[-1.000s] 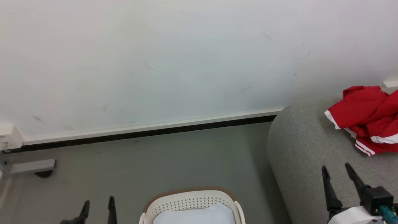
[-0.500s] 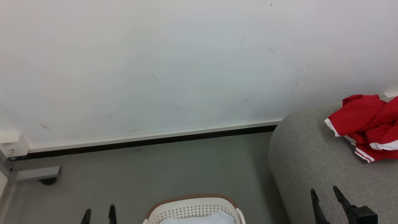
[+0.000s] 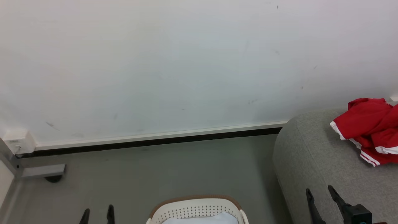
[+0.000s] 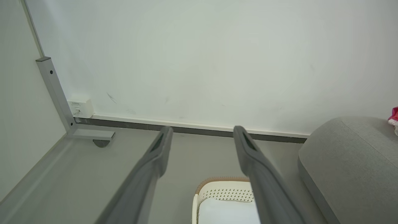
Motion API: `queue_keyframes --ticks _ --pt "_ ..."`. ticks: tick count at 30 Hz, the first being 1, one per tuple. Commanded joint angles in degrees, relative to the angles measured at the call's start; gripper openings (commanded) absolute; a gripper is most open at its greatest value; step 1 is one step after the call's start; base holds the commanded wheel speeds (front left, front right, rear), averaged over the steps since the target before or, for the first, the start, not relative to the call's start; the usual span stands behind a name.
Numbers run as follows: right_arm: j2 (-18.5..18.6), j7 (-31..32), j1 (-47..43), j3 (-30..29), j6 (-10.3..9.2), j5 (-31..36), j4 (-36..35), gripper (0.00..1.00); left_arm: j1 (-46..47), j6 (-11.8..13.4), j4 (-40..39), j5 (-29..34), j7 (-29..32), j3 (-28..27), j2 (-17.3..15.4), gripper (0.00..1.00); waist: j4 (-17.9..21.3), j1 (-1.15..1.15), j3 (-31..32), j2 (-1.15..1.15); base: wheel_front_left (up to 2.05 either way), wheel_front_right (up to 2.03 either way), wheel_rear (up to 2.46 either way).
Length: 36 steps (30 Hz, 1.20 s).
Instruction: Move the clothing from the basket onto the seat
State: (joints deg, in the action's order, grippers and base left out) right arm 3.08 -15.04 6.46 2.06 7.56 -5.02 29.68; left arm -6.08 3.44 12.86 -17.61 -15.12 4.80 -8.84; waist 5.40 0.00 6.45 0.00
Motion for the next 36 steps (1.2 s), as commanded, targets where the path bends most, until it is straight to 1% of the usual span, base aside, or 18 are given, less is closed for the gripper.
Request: queue_keyframes --ticks 1,11,20,21,25,36 --pt "-0.09 -0.19 0.61 0.16 -0.15 -0.20 0.16 1.00 0.27 -0.47 0.27 1.24 -0.04 -0.57 0.24 1.00 -0.26 0.00 -0.06 0.00 0.00 0.00 0.00" --pt "-0.17 -0.19 1.21 0.59 -0.15 -0.58 0.28 1.00 0.99 -3.32 0.87 3.91 -0.04 -3.12 2.05 1.00 -0.96 0.00 -0.49 0.00 0.00 0.00 0.00" --pt "-0.18 -0.19 1.46 0.74 -0.15 -0.87 0.47 1.00 1.30 -4.99 1.41 5.57 -0.04 -4.85 3.18 1.00 -0.41 0.00 -0.60 0.00 0.00 0.00 0.00" --pt "-0.21 0.07 1.46 0.60 -0.14 -1.35 0.50 0.00 1.39 -5.39 1.65 5.47 0.23 -4.90 3.25 0.00 -0.36 0.00 -0.63 0.00 0.00 0.00 0.00" --pt "-0.24 0.39 -0.69 0.84 0.01 -0.97 1.67 0.00 0.23 -5.20 3.25 5.25 0.23 -4.37 3.68 0.00 -0.39 0.01 -0.64 0.00 0.00 0.00 0.00" --pt "-0.22 3.89 -0.29 -0.90 0.00 -13.84 -0.71 0.00 2.34 -6.06 3.15 -6.64 3.69 -5.70 4.00 0.00 -0.83 0.01 -1.17 0.00 0.00 0.00 0.00"
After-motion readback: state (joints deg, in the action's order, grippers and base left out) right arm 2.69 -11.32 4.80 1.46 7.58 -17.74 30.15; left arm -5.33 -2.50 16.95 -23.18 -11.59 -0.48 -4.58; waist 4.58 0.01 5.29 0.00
